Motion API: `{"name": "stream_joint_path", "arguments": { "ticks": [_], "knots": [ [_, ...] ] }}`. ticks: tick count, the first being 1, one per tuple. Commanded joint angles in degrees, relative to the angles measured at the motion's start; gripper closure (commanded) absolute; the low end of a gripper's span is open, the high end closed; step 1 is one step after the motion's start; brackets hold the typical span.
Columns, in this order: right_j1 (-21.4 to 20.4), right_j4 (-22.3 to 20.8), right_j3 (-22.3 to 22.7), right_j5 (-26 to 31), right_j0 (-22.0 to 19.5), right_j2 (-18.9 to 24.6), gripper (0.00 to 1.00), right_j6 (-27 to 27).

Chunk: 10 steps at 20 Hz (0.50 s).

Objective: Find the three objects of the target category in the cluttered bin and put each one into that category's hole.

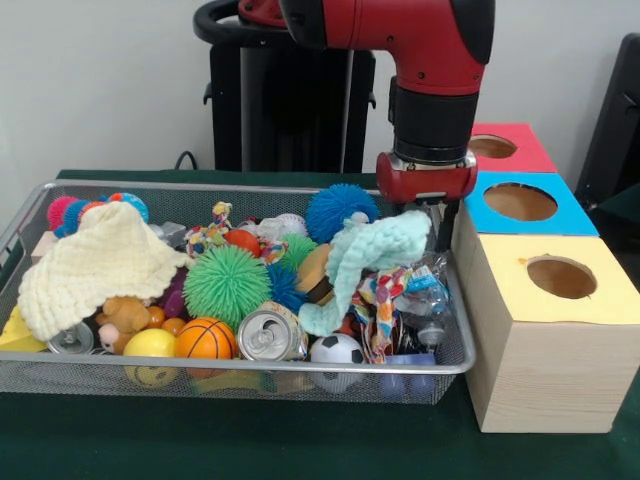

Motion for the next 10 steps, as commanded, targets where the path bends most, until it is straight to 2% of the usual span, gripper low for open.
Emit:
{"name": "stream_joint_path", "arguments": {
  "ticks": [1, 5, 10],
  "knots": [
    [-0.6, 1.3, -7.2, 5.5, -3.0, 7.1, 0.0, 3.3],
    [-0.1, 0.5, -9.0, 7.7, -5.0, 8.9, 0.0, 1.1],
    [0.7, -0.6, -9.5, 7.5, -6.5, 10.3, 0.0, 0.6]
  ]
}}
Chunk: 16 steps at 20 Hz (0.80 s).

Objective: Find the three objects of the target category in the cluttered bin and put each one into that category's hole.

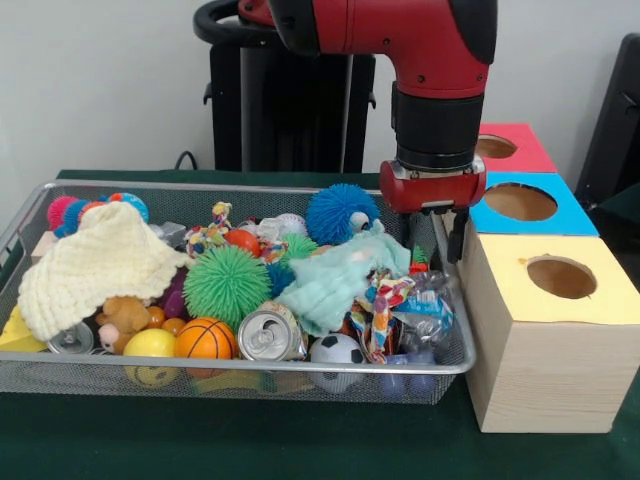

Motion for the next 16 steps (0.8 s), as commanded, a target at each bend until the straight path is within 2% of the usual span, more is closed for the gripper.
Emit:
{"name": "stream_joint_path", "arguments": {
  "ticks": [1, 16],
  "knots": [
    [0.9, -0.7, -6.1, 4.5, -3.0, 6.6, 0.0, 0.8],
    [4.5, -2.5, -6.8, 0.9, -3.8, 7.3, 0.0, 2.0]
  ]
}}
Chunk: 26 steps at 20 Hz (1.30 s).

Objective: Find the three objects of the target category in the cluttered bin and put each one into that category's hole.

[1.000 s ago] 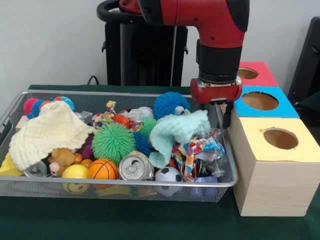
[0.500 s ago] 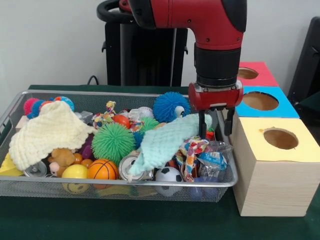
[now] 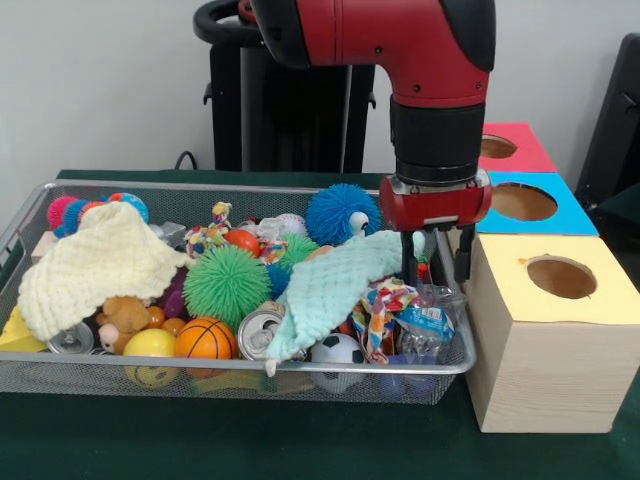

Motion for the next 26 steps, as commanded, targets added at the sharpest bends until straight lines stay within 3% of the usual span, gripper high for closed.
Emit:
{"name": "stream_joint_path", "arguments": {
  "ticks": [1, 10, 14, 26],
  "knots": [
    [3.5, -2.5, -3.2, 0.4, -1.7, 4.9, 0.0, 2.1],
    [3.5, -2.9, -2.9, -0.3, -2.0, 4.9, 0.0, 2.3],
    [1.6, -2.6, -2.7, 4.4, -3.2, 4.3, 0.0, 0.7],
    [-2.4, -3.1, -1.5, 8.2, -6.6, 5.2, 0.0, -2.0]
  ]
}}
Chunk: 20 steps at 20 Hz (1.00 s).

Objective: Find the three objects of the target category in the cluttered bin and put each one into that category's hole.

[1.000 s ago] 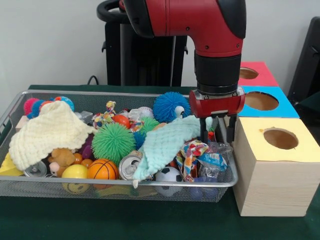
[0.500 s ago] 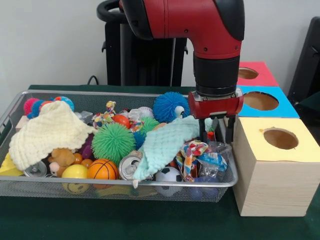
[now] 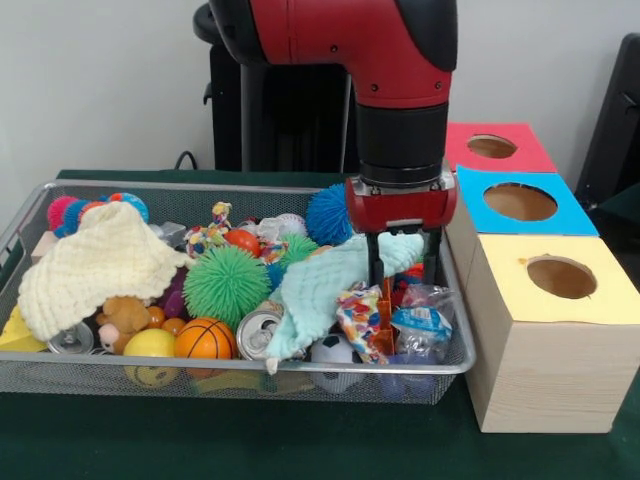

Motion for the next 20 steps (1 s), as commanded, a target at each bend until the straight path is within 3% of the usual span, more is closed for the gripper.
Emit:
{"name": "stream_joint_path", "arguments": {
  "ticks": [1, 20],
  "knots": [
    [-2.0, -3.1, -1.4, 8.0, -2.5, 4.4, 0.0, -2.0],
    [1.0, -5.3, -1.1, 4.5, -3.4, 5.9, 0.0, -1.1]
  ]
}}
